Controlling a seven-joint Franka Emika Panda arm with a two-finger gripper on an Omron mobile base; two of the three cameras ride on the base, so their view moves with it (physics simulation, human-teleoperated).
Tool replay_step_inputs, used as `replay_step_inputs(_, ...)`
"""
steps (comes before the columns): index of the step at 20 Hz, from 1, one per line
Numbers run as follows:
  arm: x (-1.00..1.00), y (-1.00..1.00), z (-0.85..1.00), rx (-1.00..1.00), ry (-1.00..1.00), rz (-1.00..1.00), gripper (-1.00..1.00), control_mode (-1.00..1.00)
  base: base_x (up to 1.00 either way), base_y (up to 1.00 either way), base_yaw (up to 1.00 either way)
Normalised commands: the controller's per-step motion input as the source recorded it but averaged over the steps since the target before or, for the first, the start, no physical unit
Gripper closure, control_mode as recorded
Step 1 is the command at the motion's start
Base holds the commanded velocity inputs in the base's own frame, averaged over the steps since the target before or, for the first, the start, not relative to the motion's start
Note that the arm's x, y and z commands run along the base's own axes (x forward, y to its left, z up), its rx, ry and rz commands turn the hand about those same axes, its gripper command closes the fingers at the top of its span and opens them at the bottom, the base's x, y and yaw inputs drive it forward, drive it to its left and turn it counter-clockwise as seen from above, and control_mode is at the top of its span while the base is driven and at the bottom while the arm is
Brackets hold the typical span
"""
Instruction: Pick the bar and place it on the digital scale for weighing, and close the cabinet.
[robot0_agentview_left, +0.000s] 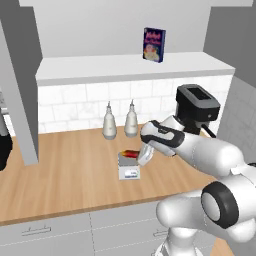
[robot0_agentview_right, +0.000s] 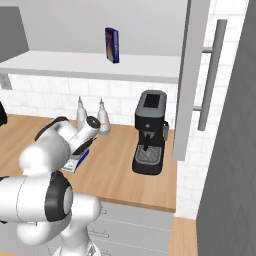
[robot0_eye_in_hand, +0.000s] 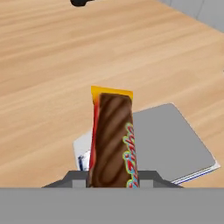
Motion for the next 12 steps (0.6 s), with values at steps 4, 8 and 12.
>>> replay_step_inputs(4, 0.23, 0.27, -0.32, -0.02, 0.00, 0.00, 1.00, -1.00, 0.00, 0.00, 0.00)
replay_step_inputs(8, 0.29, 0.14, -0.26, -0.01, 0.00, 0.00, 1.00, -1.00, 0.00, 0.00, 0.00)
replay_step_inputs(12, 0.23, -0.02, -0.15, 0.00, 0.00, 0.00, 1.00, -1.00, 0.00, 0.00, 0.00)
